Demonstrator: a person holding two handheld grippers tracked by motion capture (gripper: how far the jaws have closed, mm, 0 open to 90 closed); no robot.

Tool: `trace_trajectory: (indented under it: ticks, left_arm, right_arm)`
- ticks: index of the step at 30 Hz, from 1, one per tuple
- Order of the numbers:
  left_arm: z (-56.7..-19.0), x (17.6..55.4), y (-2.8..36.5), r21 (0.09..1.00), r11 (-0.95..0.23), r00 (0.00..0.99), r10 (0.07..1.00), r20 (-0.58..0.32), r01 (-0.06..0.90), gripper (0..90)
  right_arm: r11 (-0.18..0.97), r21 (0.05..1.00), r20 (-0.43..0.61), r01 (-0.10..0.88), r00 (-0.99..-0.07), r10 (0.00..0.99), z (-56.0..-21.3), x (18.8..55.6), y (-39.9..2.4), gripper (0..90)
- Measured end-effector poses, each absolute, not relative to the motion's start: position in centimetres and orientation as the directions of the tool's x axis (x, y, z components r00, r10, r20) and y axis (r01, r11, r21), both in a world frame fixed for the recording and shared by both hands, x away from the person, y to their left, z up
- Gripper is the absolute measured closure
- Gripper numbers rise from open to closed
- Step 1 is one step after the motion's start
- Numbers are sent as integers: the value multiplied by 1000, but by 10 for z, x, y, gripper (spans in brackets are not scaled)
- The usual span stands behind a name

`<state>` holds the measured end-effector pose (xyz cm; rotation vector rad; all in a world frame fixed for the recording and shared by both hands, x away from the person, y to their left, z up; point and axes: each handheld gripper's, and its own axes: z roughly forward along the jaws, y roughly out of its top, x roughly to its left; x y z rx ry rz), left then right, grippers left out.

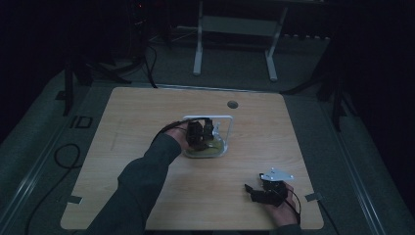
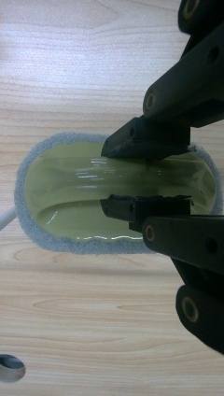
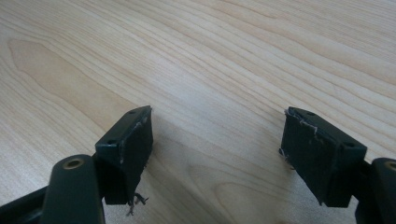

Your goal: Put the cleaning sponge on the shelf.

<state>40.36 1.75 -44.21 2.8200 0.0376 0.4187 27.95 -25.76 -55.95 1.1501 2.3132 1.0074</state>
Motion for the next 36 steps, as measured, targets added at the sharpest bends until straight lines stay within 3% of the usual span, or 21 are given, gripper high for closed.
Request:
trace_trajectory:
  ticks: [36]
  left_arm:
    - [-455,408,9,244,-969,942,38,333,-47,718]
  right_arm:
    - [411,734,-7,541,-599,801,-559,279,-257,246]
